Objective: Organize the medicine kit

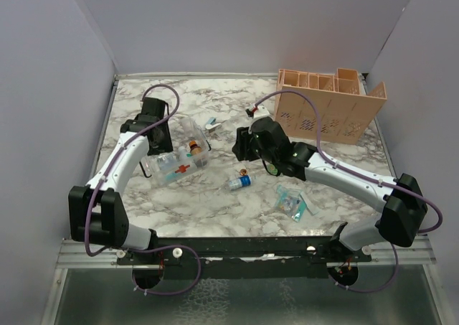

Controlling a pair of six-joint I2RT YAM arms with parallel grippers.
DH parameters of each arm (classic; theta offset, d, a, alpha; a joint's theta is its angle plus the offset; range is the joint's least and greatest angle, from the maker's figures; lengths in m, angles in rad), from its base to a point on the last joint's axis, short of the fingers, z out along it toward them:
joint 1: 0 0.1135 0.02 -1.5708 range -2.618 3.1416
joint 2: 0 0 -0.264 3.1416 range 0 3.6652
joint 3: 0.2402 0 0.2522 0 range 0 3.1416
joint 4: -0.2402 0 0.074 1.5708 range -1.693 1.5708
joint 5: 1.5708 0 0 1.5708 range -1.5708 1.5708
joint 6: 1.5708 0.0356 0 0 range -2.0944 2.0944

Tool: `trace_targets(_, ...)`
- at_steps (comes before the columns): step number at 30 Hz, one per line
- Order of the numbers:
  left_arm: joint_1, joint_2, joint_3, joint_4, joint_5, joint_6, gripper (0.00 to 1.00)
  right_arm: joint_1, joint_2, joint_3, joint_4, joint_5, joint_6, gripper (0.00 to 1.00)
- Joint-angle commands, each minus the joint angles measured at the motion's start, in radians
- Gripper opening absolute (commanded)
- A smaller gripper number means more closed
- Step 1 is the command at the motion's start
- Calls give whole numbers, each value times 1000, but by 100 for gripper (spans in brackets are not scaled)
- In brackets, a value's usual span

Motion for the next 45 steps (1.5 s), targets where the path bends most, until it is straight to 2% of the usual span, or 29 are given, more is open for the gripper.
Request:
trace_targets(1,2,-126,16,122,210,53,39,-16,8,19,-91,104,39,46)
trace_targets(6,2,-230,-18,294,552,98,41,-34,6,-8,-223,201,144,47)
trace_targets(8,1,-271,-35,381,647,77,44,-45,7,-21,-283,235,203,47)
trace_targets(15,-10,-363,-80,635,792,-38,56,-95,-48,-112,-411,331,343,50)
trace_targets(24,-54,-350,-46,669,886,-75,59,-134,-167,-276,-491,295,417,56)
trace_targets(28,-115,-336,-60,697,868,-96,60,-136,-198,-358,-451,146,375,57)
trace_targets(34,-210,-304,-67,705,804,-100,60,-136,-213,-421,-435,28,333,61)
trace_targets(45,-289,-307,-120,705,747,-140,60,-136,-161,-462,-279,-256,190,54)
